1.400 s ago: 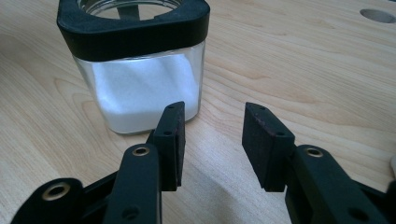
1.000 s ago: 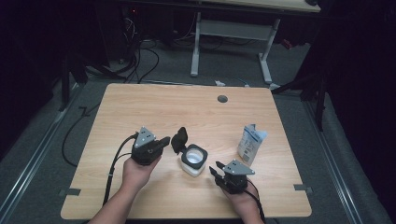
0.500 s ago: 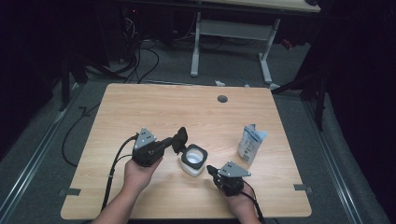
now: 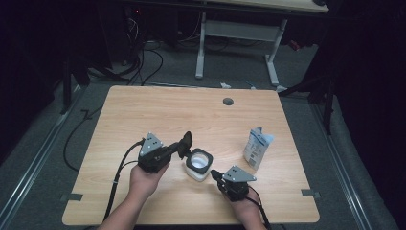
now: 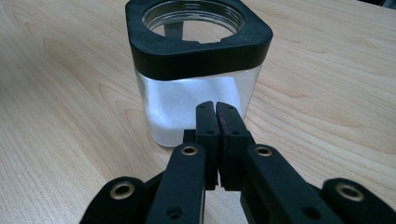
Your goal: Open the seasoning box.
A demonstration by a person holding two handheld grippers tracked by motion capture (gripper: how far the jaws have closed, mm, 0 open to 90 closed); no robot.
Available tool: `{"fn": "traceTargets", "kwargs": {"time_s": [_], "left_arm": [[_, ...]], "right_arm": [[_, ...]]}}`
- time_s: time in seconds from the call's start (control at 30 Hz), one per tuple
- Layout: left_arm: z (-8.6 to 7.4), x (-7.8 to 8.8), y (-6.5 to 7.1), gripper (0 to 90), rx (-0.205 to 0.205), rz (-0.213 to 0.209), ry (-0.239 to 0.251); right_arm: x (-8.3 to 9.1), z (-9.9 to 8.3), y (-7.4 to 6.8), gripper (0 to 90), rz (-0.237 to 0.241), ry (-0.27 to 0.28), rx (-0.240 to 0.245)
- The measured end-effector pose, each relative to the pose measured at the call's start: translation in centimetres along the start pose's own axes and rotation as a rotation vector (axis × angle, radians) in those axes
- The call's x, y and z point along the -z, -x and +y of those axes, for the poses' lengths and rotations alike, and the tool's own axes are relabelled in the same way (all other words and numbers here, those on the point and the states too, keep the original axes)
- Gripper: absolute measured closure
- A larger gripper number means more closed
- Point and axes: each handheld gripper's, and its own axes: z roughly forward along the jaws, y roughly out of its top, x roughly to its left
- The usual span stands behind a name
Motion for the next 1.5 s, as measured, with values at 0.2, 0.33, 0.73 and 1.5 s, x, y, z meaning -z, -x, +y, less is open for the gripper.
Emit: {"fn": "traceTargets", "kwargs": {"time_s": [0.2,0.33,0.73,1.5], "left_arm": [[-0.1,0.0,0.6,89.9,-0.004,-0.024,0.008],[-0.2,-0.1,1.1,89.9,-0.007,-0.039,0.015],[-0.6,-0.5,2.3,89.9,-0.027,-0.072,0.002],[-3.5,0.0,1.4,89.9,-0.026,-0.036,-0.049]], "right_arm": [[-0.1,0.1,-0.2,88.6,0.005,-0.001,0.012],[-0.3,0.0,-0.3,88.6,0.006,-0.003,0.012],[-0.3,-0.1,-0.2,88.2,0.005,-0.003,0.006],[0.0,-0.3,0.2,88.5,-0.004,-0.017,0.005]]}}
